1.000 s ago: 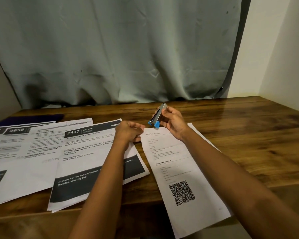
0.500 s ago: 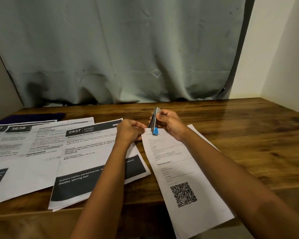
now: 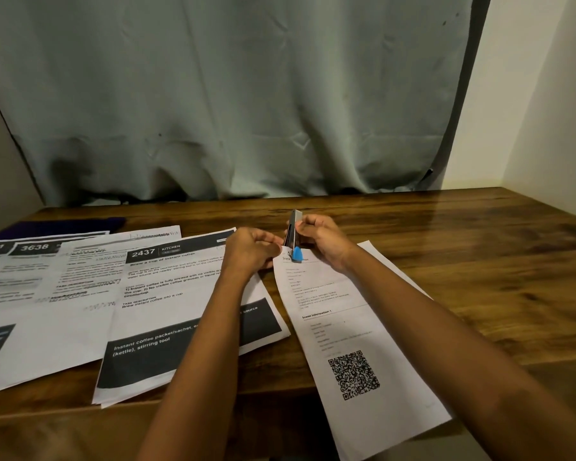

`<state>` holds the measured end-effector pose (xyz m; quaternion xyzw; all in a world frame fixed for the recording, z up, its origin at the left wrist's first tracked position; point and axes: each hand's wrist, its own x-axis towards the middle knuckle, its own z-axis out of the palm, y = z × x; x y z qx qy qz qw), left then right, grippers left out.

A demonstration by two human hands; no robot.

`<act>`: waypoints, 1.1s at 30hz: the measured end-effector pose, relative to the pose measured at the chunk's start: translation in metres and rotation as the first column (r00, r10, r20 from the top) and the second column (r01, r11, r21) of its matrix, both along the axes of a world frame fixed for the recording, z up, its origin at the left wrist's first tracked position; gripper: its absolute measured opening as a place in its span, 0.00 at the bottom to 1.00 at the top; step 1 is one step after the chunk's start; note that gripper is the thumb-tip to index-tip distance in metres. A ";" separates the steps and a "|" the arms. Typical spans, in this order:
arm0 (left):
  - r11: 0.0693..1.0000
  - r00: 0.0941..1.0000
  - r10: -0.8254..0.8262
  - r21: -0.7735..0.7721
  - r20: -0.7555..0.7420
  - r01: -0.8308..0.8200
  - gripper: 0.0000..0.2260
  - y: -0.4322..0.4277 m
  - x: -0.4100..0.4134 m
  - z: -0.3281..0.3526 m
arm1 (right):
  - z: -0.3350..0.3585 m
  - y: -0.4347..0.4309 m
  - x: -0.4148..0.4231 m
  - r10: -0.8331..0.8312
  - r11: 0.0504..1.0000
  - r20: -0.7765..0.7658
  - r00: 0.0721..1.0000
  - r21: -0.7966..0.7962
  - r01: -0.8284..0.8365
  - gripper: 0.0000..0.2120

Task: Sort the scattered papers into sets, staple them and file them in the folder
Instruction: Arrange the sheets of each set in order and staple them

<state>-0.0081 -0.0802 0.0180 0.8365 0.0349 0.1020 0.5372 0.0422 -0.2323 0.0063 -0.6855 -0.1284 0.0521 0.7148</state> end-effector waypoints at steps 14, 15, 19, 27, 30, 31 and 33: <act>1.000 1.000 -0.018 0.003 -0.020 0.018 0.03 -0.001 0.000 -0.001 | 0.003 0.004 -0.002 -0.007 1.000 -0.032 0.999 0.017 0.008 0.10; 0.999 0.999 -0.030 0.030 -0.045 0.031 0.07 0.000 0.001 -0.002 | 0.003 0.004 -0.002 -0.017 1.000 -0.034 0.999 0.025 0.018 0.10; 0.988 0.991 -0.081 0.126 -0.105 0.094 0.13 -0.004 -0.002 -0.005 | 0.001 0.005 -0.002 -0.030 0.999 -0.030 0.999 0.031 0.031 0.08; 0.978 0.999 0.009 0.209 -0.045 0.001 0.13 -0.014 -0.003 -0.009 | -0.001 0.009 -0.004 -0.062 0.997 -0.048 0.997 0.053 0.065 0.10; 0.980 1.000 0.016 0.198 -0.027 -0.011 0.11 -0.016 -0.002 -0.010 | -0.002 0.011 -0.003 -0.074 0.995 -0.041 0.996 0.069 0.077 0.10; 0.982 1.000 0.015 0.187 -0.024 -0.011 0.11 -0.016 -0.002 -0.010 | -0.002 0.012 -0.003 -0.077 0.994 -0.038 0.996 0.070 0.080 0.09; 0.989 0.999 -0.001 0.145 -0.037 0.006 0.11 -0.014 -0.001 -0.012 | -0.002 0.012 -0.003 -0.081 0.995 -0.033 0.996 0.063 0.083 0.09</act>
